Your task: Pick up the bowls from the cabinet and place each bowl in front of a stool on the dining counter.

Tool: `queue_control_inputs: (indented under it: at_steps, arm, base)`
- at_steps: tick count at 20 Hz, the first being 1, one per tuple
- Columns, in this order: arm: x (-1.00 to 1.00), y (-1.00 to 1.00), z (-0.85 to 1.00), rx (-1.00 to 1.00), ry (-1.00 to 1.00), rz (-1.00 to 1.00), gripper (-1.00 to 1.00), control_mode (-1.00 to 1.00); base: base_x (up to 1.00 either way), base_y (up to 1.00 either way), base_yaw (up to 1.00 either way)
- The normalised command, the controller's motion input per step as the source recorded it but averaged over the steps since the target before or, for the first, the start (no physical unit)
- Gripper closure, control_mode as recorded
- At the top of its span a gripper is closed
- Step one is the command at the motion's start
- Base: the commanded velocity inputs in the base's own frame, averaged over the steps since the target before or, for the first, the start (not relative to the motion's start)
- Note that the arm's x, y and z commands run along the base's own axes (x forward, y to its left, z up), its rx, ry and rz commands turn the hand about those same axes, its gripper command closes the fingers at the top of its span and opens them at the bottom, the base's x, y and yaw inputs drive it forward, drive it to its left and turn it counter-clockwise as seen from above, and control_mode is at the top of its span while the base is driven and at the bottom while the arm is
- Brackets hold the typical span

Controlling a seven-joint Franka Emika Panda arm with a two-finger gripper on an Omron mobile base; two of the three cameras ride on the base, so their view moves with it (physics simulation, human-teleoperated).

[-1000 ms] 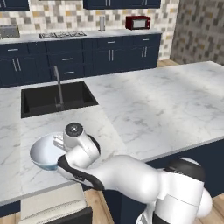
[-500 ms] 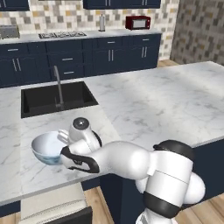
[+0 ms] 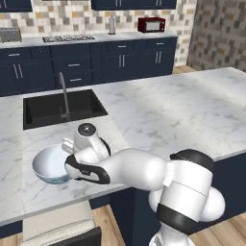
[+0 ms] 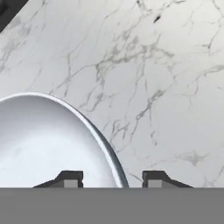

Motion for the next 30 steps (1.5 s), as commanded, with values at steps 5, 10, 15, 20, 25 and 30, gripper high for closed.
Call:
queue_control_inputs:
  at_steps: [5, 10, 15, 20, 25, 30]
  arm:
    - [-0.22, -0.08, 0.97, 0.02, -0.04, 0.00, -1.00, -1.00]
    - [-0.96, -0.58, 1.00, 0.11, -0.04, 0.07, -1.00, -1.00]
    - [-1.00, -0.82, 0.80, 0.03, -0.14, 0.12, -1.00, -1.00]
    - [-1.00, -0.95, 0.64, 0.00, -0.22, 0.12, -1.00, -1.00]
    - [-1.00, -0.68, 0.63, 0.00, -0.09, 0.07, -1.00, -1.00]
    - [-0.57, -0.36, 0.87, 0.01, 0.00, -0.01, -1.00, -1.00]
  base:
    - [0.00, 0.00, 0.00]
    - [0.00, 0.00, 0.00]
    - [0.00, 0.00, 0.00]
    - [0.00, 0.00, 0.00]
    - [0.00, 0.00, 0.00]
    - [0.00, 0.00, 0.00]
